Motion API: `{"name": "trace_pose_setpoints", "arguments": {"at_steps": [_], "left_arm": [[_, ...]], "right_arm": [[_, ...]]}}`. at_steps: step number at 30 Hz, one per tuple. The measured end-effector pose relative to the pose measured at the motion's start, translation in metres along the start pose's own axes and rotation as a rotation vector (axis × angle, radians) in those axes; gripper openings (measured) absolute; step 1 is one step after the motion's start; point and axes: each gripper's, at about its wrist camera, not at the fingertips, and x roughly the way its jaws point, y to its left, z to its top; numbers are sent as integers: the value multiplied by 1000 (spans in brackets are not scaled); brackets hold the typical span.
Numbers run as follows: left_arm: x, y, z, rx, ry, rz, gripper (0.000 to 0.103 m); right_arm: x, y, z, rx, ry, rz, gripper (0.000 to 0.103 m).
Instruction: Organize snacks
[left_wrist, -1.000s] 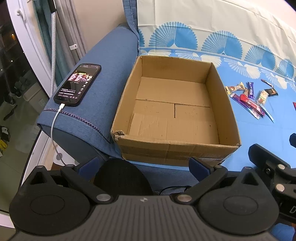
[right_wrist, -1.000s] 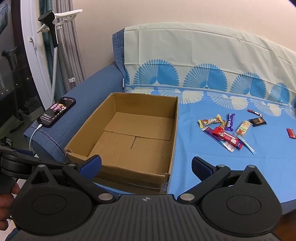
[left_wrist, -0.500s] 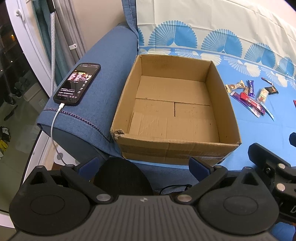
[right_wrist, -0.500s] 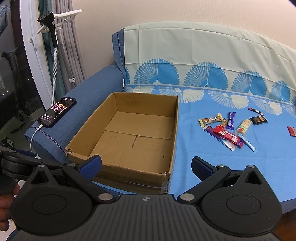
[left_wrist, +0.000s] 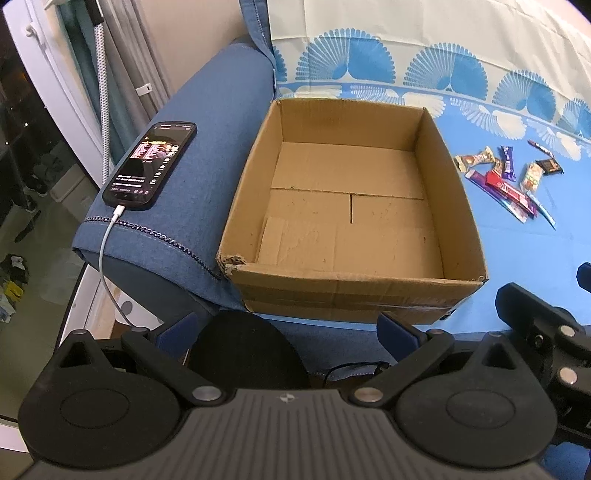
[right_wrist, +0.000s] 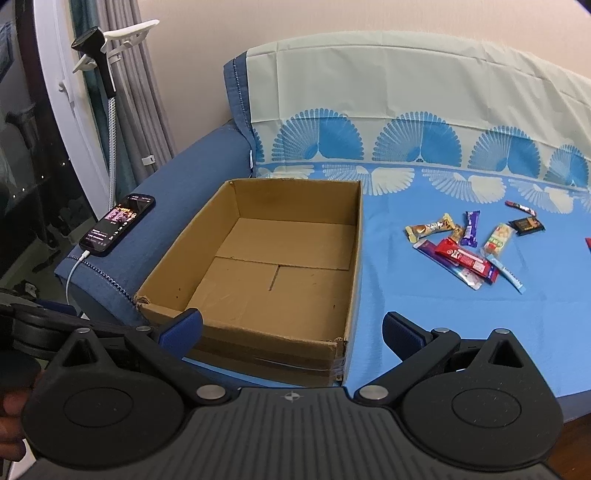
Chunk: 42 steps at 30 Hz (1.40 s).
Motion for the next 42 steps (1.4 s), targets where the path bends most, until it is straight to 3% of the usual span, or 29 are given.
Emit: {"name": "trace_pose_setpoints", "arguments": {"at_steps": [5,8,15,20,25,29,32,38,42], "left_arm": [[-2,-17,15,29,2,-20,103],[-3,-38,31,44,3,-63,103],[13,-126,92,106,39,-191,103],[53,-204,142,126,71,-254,103],[130,-273,176,122,159,-213,103],[201,-319,185,113,263,-168,103],[243,-347,188,144,338,-178,103],[280,-364,216,1,366,-279,103],[287,-360,217,1,359,-237,103]], "right_arm": [[3,-24,5,78,-12,4,103],[1,-56,10,159,-41,-35,103],[-1,-172,5,332,-98,-258,103],[17,-252,0,412,-85,-378,103],[68,-325,14,531,-38,-421,103],[122,-368,30,544,3,-420,103],[162,-391,39,532,22,-406,103],[242,-438,69,523,55,-320,103],[305,-450,94,478,117,-283,103]]}}
